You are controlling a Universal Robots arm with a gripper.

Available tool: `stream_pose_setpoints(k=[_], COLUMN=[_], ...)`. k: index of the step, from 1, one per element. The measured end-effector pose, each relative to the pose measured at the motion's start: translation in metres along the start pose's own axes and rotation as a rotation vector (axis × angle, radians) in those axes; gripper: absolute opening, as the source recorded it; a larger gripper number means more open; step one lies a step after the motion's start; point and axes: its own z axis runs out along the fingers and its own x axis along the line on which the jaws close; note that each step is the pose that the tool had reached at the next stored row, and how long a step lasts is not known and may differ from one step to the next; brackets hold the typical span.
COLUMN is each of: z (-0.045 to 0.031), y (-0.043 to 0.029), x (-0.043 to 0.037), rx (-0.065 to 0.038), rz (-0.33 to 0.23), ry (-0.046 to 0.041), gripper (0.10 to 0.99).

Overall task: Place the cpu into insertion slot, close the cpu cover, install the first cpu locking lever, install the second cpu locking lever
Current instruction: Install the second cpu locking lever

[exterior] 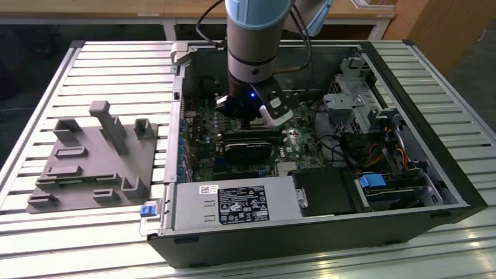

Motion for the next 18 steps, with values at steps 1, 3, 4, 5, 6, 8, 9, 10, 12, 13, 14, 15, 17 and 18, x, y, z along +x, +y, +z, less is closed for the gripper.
stream_pose_setpoints(k=[1,3,4,5,6,8,9,10,12,13,14,15,17,18], z=[0.0006,0.0020,0.0028,0.0034,0.0037,0.0032,0.0030,0.0028,0.0028,0.0028,0.0030,0.0036,0.0055,0.0064], y=[-0.0002,-0.0005,-0.0007,-0.0011,-0.0022,-0.0061,-0.0077,-0.0086,-0.0096,-0.0107,-0.0117,-0.0123,-0.0128,-0.0129], x=[0.0004,0.0006,0.0008,0.0010,0.0013,0.0017,0.0018,0.0021,0.0038,0.0049,0.0057,0.0062,0.0073,0.0078], rx=[-0.005,-0.016,-0.020,-0.024,-0.029,-0.032,-0.033,-0.033,-0.036,-0.039,-0.041,-0.044,-0.052,-0.056], rz=[0.000,0.000,0.001,0.001,0.001,0.001,0.001,0.001,0.001,0.001,0.001,0.001,0.001,0.001], ry=[-0.0001,-0.0002,-0.0003,-0.0003,-0.0003,-0.0004,-0.0003,-0.0004,-0.0004,-0.0003,-0.0004,-0.0003,-0.0005,-0.0004], gripper=[0.106,0.106,0.106,0.106,0.106,0.106,0.106,0.106,0.106,0.106,0.106,0.106,0.106,0.106])
